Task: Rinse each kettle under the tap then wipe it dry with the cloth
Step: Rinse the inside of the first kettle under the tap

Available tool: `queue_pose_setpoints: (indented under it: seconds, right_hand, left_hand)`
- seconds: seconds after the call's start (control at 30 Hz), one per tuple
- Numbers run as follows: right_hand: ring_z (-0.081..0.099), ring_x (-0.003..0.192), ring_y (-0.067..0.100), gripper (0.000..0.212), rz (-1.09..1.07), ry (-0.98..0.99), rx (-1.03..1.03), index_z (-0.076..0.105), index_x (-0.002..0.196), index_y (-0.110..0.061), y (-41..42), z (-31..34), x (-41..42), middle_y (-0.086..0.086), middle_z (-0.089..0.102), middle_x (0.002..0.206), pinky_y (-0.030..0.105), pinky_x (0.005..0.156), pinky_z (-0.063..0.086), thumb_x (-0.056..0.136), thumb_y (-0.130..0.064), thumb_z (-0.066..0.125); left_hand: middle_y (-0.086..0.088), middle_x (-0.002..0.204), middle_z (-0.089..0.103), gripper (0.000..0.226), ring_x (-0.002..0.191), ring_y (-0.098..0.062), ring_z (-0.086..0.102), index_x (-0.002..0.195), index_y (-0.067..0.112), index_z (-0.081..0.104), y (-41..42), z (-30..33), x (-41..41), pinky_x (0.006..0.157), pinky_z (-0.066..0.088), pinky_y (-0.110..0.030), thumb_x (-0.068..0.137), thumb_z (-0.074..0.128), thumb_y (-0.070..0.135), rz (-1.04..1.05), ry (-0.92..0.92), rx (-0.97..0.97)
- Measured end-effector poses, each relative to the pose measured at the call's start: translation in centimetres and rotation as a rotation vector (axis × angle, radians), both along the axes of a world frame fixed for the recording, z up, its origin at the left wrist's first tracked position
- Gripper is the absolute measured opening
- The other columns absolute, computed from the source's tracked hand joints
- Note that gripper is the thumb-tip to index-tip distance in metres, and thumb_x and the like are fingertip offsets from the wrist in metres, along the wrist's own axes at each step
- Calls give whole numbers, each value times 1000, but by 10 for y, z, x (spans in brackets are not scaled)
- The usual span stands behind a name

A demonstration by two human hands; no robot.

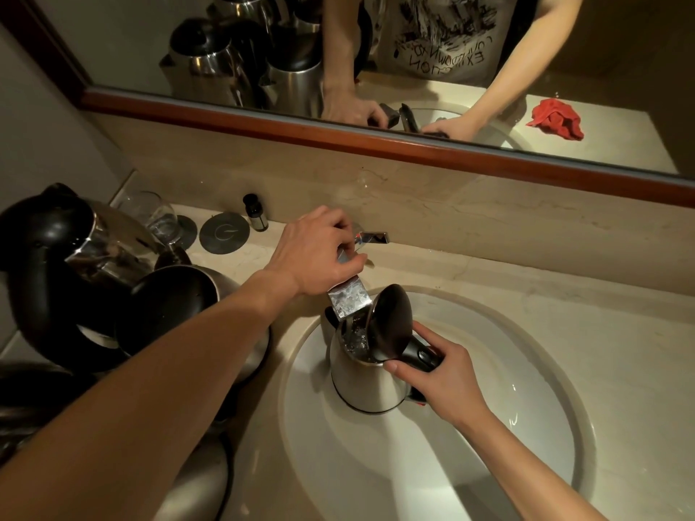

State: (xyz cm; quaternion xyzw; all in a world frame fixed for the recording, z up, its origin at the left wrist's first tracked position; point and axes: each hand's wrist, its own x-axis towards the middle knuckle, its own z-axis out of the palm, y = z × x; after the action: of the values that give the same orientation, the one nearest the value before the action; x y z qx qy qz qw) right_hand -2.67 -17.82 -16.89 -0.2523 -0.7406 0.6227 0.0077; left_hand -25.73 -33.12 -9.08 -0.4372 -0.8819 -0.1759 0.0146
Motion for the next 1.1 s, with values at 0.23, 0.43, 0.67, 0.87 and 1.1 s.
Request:
queue_pose_setpoints:
  seconds: [0.23,0.43,0.67,0.87,1.1]
  right_hand:
    - [63,62,-3,78,16,-13,27,66,127,-52,1,0,-1,-19,75,83,26,71,49,54,-54,92]
    - [63,59,0,76,9,-24,32,66,127,-55,2,-3,0,-17,75,80,29,70,49,55,-54,92]
    - [61,55,5,71,2,-12,63,64,120,-66,3,-4,1,-7,75,76,31,69,50,56,-55,91]
    - [61,55,4,78,-7,-13,37,64,129,-58,3,-5,1,-7,76,79,32,71,49,56,-53,93]
    - [63,59,1,92,-3,-52,40,63,141,-40,3,-6,5,-7,77,85,34,73,51,55,-54,93]
  left_hand:
    - [12,98,54,25,95,-9,45,72,36,52,-1,0,0,66,25,-28,83,48,58,-2,-5,-1]
    - [14,97,51,27,98,-10,47,72,35,53,0,0,-1,68,25,-28,83,48,59,-9,-4,-10]
    - [14,98,53,26,98,-10,47,71,36,53,0,1,0,68,26,-28,83,48,58,-1,-12,0]
    - [16,96,49,26,98,-9,46,71,36,54,0,1,0,68,25,-28,82,47,59,7,-21,-8]
    - [13,97,54,25,98,-11,47,70,35,55,0,0,-1,68,25,-29,82,49,57,5,-25,8]
